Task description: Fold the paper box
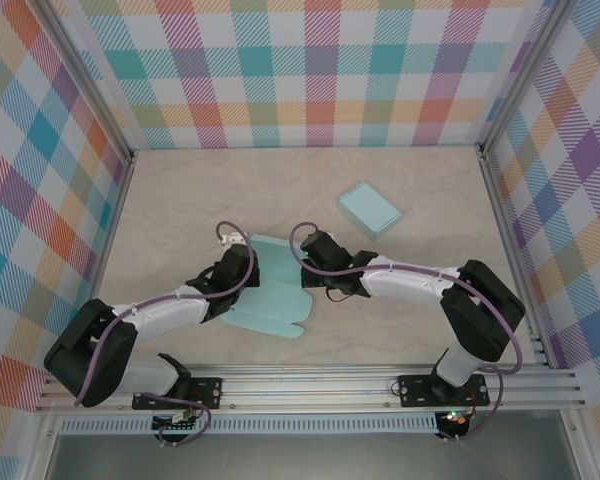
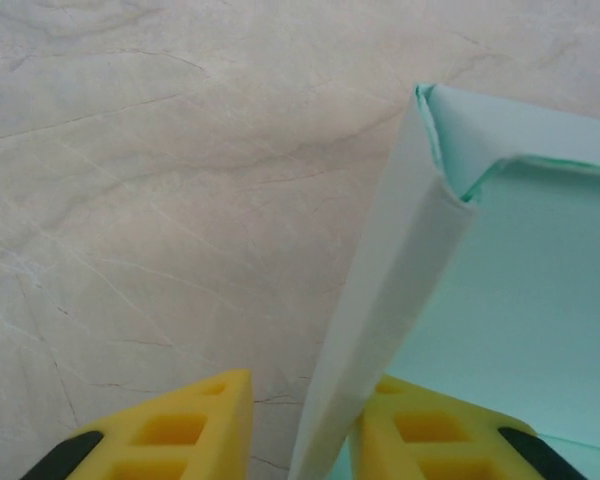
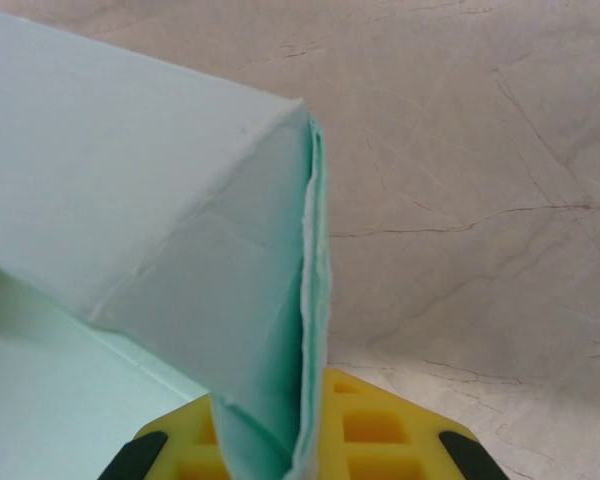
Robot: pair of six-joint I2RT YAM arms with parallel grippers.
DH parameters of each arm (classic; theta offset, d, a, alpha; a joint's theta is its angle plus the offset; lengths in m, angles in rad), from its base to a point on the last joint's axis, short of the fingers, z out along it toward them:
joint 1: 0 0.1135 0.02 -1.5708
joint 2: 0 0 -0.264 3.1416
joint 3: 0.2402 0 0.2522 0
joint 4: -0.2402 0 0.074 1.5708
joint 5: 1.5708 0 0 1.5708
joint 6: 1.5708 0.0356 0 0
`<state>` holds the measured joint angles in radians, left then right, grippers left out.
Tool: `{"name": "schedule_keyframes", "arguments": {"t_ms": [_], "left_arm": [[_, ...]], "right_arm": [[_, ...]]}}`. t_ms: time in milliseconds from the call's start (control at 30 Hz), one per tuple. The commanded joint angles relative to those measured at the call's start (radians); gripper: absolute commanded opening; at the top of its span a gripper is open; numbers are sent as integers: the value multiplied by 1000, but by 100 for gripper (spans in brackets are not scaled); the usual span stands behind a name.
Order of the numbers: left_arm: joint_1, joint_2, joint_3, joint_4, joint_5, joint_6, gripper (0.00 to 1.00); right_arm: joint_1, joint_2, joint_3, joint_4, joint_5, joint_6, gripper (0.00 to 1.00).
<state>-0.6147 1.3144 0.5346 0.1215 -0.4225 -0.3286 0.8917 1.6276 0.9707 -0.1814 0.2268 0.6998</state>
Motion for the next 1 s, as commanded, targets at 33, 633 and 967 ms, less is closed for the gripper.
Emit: {"name": "schedule_keyframes", "arguments": {"t_ms": [33, 633, 967], "left_arm": [[6, -33, 18, -91, -110, -23, 32], [10, -93, 71, -227, 30, 34, 66], [6, 12, 112, -250, -26, 23, 48]], "right_arm": [[0, -29, 13, -49, 31, 20, 0], [0, -18, 42, -81, 42, 15, 0], [-1, -62, 36, -70, 20, 13, 0]]}}
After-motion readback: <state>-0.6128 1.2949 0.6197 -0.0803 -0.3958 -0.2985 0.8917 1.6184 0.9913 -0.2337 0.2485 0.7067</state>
